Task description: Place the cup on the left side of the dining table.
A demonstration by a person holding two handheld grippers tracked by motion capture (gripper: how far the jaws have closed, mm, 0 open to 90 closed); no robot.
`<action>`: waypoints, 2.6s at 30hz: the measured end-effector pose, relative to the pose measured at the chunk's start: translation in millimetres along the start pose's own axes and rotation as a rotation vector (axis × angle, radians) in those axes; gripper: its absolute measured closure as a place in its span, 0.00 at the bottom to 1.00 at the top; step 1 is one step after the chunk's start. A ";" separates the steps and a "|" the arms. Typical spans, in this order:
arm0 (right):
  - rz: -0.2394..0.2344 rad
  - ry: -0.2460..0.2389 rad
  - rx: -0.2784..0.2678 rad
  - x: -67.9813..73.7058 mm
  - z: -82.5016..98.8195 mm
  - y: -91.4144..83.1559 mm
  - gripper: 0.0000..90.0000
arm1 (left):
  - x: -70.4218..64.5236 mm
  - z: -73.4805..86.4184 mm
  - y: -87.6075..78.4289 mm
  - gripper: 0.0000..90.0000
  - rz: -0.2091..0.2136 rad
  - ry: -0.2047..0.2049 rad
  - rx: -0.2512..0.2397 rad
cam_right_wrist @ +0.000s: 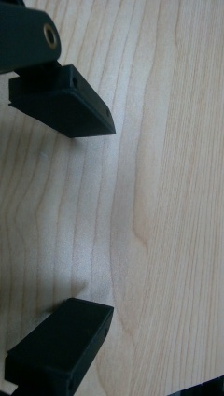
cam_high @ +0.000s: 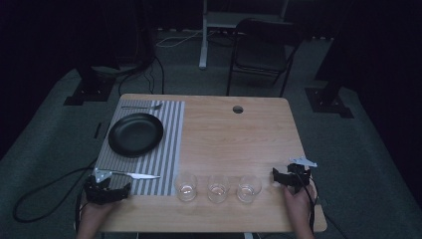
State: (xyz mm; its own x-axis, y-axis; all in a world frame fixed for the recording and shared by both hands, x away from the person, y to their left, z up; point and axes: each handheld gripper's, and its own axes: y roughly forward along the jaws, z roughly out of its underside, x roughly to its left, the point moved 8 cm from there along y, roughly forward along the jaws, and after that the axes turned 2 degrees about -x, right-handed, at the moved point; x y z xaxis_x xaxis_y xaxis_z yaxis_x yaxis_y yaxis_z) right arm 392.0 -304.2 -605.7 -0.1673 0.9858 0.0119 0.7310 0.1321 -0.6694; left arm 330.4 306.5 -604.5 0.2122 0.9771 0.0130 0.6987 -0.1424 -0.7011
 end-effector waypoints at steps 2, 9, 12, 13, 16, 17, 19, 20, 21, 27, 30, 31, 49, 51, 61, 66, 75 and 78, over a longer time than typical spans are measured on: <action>0.000 0.000 0.000 0.0 0.0 0.0 0.13 | 0.0 0.0 0.0 0.00 0.000 0.000 0.000; 0.000 0.000 0.000 0.0 0.0 0.0 0.13 | 0.1 0.0 0.0 0.00 0.000 -0.001 -0.001; 0.000 0.000 0.000 0.0 0.0 0.0 0.13 | 0.2 0.0 0.0 0.00 0.002 0.001 -0.001; 0.000 0.000 0.000 0.0 0.0 0.0 0.13 | 0.3 0.1 0.0 0.00 0.003 0.003 0.000; 0.000 0.000 0.000 0.0 0.0 0.0 0.13 | 0.4 0.2 -0.2 0.00 0.004 0.005 0.000; 0.000 0.000 -0.001 0.0 0.0 0.0 0.13 | 0.6 0.2 -0.6 0.01 0.007 0.006 -0.001; 0.000 0.000 0.000 0.0 0.0 0.0 0.13 | 1.1 0.2 -1.0 0.02 0.013 0.011 0.002; 0.000 0.000 0.000 0.0 0.0 0.0 0.13 | 1.2 0.1 -1.0 0.02 0.014 0.013 0.004; 0.000 0.000 0.000 0.0 0.0 0.0 0.13 | 1.2 0.1 -1.0 0.02 0.014 0.013 0.004; 0.000 0.000 0.000 0.0 0.0 0.0 0.13 | 3.2 -0.5 -3.2 0.02 0.037 -0.004 0.000; 0.000 0.000 0.000 0.0 0.0 0.0 0.13 | 3.4 -0.6 -5.0 0.02 0.049 -0.008 -0.012; 0.000 0.000 0.000 0.0 0.0 0.0 0.13 | 2.9 -0.1 -5.2 0.02 0.057 -0.002 -0.009; 0.000 0.000 0.000 0.0 0.0 0.0 0.13 | -25.3 -1.0 -9.8 0.02 0.161 0.099 -0.006; 0.000 0.000 0.000 0.0 0.0 0.0 0.13 | -29.5 -1.3 -10.3 0.02 0.180 0.109 -0.009; 0.000 0.000 0.000 0.0 0.0 0.0 0.13 | -53.0 -3.9 -13.2 0.02 0.245 0.173 -0.022; 0.000 0.000 0.000 0.0 0.0 0.0 0.13 | -67.0 -4.8 -14.1 0.02 0.289 0.198 -0.027; 0.000 0.000 0.000 0.0 0.0 0.0 0.13 | -96.2 -6.3 -13.6 0.02 0.351 0.280 -0.012; 0.000 0.000 0.000 0.0 0.0 0.0 0.13 | -104.5 -6.7 -13.2 0.02 0.375 0.295 -0.013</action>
State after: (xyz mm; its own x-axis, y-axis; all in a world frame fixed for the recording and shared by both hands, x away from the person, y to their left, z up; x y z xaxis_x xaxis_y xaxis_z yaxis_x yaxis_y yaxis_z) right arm 392.0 -304.2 -605.7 -0.1671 0.9859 0.0122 0.7312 0.1322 -0.6692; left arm 303.6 205.2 -591.9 0.6352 0.7715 -0.0362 0.5448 -0.4808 -0.6870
